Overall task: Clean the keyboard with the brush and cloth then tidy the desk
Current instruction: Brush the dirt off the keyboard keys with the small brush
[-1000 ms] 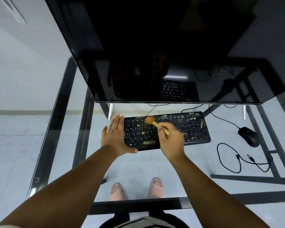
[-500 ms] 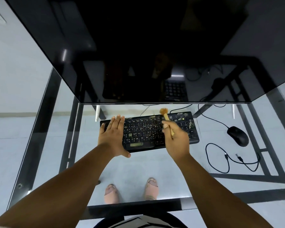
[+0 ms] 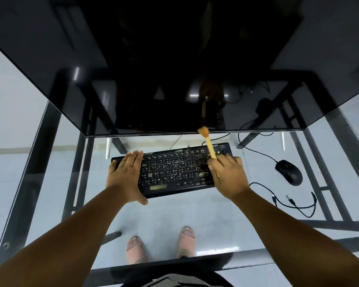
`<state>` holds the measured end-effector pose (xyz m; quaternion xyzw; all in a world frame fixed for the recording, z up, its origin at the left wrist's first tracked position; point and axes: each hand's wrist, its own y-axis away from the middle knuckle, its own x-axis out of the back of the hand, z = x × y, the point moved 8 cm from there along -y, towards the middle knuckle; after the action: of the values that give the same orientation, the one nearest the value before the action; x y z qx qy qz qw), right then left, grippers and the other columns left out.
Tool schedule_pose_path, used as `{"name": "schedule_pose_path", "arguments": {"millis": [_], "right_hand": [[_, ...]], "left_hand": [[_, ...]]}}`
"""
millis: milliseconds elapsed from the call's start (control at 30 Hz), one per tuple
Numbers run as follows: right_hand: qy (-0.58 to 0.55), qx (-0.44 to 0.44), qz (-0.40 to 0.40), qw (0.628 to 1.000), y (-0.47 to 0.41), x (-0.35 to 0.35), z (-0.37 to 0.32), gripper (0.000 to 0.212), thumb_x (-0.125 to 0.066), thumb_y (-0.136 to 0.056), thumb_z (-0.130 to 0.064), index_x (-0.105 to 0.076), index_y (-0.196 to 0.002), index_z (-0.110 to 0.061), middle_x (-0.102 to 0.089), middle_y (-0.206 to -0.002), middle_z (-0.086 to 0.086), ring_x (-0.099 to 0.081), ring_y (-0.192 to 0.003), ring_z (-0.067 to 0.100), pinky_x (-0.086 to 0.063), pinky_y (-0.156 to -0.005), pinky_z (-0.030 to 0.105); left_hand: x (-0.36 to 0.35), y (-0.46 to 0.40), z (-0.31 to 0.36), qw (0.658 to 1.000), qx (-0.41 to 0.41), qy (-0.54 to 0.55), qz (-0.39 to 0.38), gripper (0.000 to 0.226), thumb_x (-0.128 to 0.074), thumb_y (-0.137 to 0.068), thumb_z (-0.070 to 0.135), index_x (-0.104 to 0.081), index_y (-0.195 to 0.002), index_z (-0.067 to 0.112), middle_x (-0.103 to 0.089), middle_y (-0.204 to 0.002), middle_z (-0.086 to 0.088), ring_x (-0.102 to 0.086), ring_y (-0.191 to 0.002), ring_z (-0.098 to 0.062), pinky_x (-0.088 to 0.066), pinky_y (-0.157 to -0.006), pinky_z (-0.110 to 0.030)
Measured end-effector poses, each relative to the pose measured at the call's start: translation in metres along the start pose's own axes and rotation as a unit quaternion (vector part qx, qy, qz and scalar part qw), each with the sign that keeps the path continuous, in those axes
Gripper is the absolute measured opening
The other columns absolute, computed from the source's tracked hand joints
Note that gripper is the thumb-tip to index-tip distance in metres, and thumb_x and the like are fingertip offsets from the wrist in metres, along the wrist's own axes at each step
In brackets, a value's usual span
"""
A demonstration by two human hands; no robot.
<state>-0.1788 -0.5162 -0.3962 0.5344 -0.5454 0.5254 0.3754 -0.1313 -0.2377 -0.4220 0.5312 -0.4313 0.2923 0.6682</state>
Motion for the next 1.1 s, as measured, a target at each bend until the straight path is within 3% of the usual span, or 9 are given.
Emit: {"name": "schedule_pose_path", "arguments": {"millis": [167, 267, 433, 933, 1033, 1100], "right_hand": [[-0.091, -0.173, 0.087, 0.977, 0.036, 0.005, 0.044, 0.014, -0.054, -0.090, -0.011, -0.053, -0.103, -0.016, -0.059, -0.101, 0.008, -0.051, -0.088, 0.030, -0.046, -0.075, 0.041], [-0.168, -0.249, 0.082, 0.950, 0.044, -0.002, 0.059, 0.020, -0.054, -0.090, -0.002, -0.048, -0.106, -0.013, -0.057, -0.100, 0.011, -0.053, -0.085, 0.032, -0.048, -0.073, 0.041], [-0.221, -0.305, 0.072, 0.924, 0.043, -0.006, 0.063, 0.019, -0.047, -0.092, -0.003, -0.040, -0.102, -0.017, -0.054, -0.086, 0.005, -0.052, -0.071, 0.027, -0.038, -0.061, 0.031], [-0.218, -0.333, 0.078, 0.914, 0.073, -0.003, 0.065, 0.023, -0.052, -0.091, -0.006, -0.040, -0.104, -0.020, -0.059, -0.078, 0.006, -0.056, -0.069, 0.030, -0.039, -0.060, 0.031], [-0.142, -0.314, 0.142, 0.928, 0.074, 0.020, 0.064, 0.027, -0.056, -0.086, -0.004, -0.047, -0.108, -0.017, -0.064, -0.081, 0.005, -0.058, -0.074, 0.034, -0.041, -0.068, 0.038], [-0.161, -0.300, 0.180, 0.923, 0.066, 0.030, 0.055, 0.022, -0.051, -0.090, -0.014, -0.050, -0.111, -0.022, -0.068, -0.085, 0.001, -0.059, -0.077, 0.031, -0.042, -0.073, 0.039]], "left_hand": [[0.002, -0.001, 0.001, 1.000, -0.003, 0.008, 0.009, 0.153, -0.081, -0.043, 0.066, 0.015, -0.153, 0.022, 0.004, -0.163, 0.004, 0.002, -0.150, -0.016, -0.004, -0.122, -0.045], [0.005, -0.002, 0.004, 1.000, -0.006, 0.010, 0.013, 0.153, -0.081, -0.039, 0.066, 0.010, -0.154, 0.023, -0.002, -0.162, 0.004, -0.004, -0.150, -0.017, -0.007, -0.121, -0.045], [0.008, -0.003, 0.006, 1.000, -0.011, 0.009, 0.021, 0.152, -0.080, -0.034, 0.068, 0.003, -0.154, 0.024, -0.009, -0.161, 0.006, -0.009, -0.148, -0.017, -0.012, -0.121, -0.043], [0.010, -0.007, 0.016, 0.998, -0.055, -0.009, 0.017, 0.151, -0.082, -0.035, 0.067, 0.003, -0.153, 0.026, -0.011, -0.160, 0.006, -0.014, -0.147, -0.017, -0.014, -0.121, -0.039], [0.007, -0.009, 0.022, 0.998, -0.057, -0.009, 0.017, 0.154, -0.082, -0.035, 0.067, 0.007, -0.153, 0.025, -0.011, -0.160, 0.005, -0.014, -0.147, -0.017, -0.013, -0.121, -0.039], [0.004, -0.010, 0.020, 0.999, -0.050, -0.005, 0.012, 0.156, -0.083, -0.035, 0.065, 0.012, -0.152, 0.025, -0.010, -0.161, 0.004, -0.011, -0.148, -0.017, -0.011, -0.121, -0.041]]}}
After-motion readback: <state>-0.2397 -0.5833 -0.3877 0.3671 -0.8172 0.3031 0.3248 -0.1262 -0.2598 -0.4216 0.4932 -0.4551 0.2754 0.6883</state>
